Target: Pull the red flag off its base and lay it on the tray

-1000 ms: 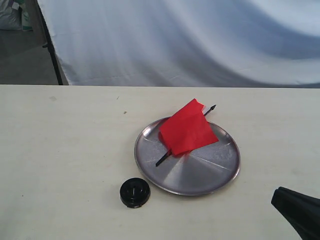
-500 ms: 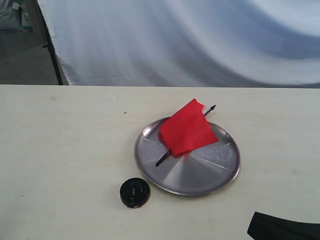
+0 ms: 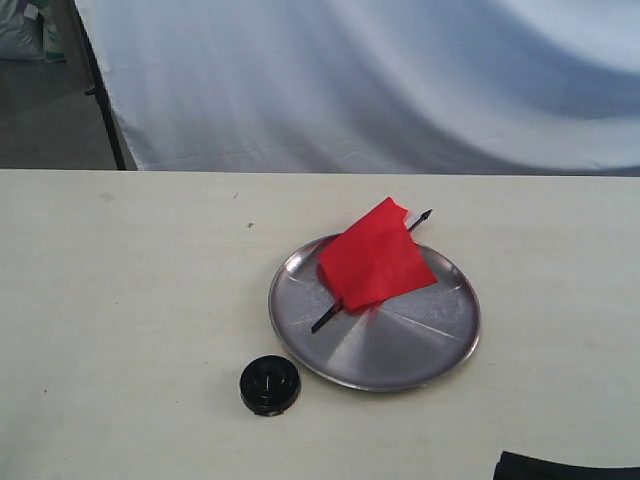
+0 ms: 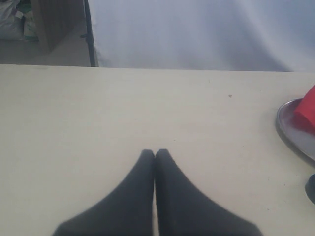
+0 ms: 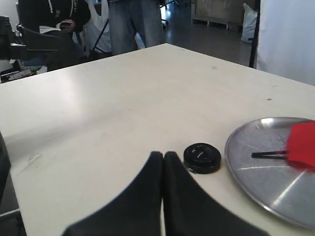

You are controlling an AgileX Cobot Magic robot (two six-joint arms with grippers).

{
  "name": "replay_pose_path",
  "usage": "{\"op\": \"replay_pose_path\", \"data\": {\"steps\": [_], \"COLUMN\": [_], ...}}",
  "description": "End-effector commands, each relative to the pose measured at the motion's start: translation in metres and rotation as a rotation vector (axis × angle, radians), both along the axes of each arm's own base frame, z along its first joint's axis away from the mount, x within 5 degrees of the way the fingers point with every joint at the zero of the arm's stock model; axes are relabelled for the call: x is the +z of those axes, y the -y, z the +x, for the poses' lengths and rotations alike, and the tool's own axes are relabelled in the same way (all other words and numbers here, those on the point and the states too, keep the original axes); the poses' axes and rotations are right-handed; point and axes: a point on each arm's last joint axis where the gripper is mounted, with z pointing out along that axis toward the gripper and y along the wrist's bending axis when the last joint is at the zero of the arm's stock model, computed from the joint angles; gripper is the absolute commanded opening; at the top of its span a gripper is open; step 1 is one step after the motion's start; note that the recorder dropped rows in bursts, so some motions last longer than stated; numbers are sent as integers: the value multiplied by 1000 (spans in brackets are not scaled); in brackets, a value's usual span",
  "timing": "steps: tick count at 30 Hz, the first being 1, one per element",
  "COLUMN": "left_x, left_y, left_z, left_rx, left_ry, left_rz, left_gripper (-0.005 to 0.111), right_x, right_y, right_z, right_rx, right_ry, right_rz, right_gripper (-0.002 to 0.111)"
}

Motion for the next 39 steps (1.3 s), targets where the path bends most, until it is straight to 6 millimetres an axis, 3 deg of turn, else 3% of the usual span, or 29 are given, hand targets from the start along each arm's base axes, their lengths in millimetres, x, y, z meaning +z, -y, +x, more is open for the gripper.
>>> {"op": "replay_pose_path", "data": {"steps": [1,8,17,29,39], "left_x": [-1,-1,-1,-1,-1], "left_y": [0,0,0,0,0], "left_z": [0,0,0,0,0], "left_rx": [4,4,4,4,5], "left_ry": [6,6,6,6,5], "left_rz": [-7,-7,-7,-7,0], "left_gripper": [0,0,0,0,0], "right_x": [-1,-1,4,4,-4], "right_y": [3,11,34,48,52], "right_z": [4,14,18,5,7], "right_rx": [-56,-224,-467,-544,-618], "right_ry": [-2,-66,-25,-9,-77], "right_rz": [-6,39,121,196,136], "right_gripper": [-1,-1,-1,-1,-1]}}
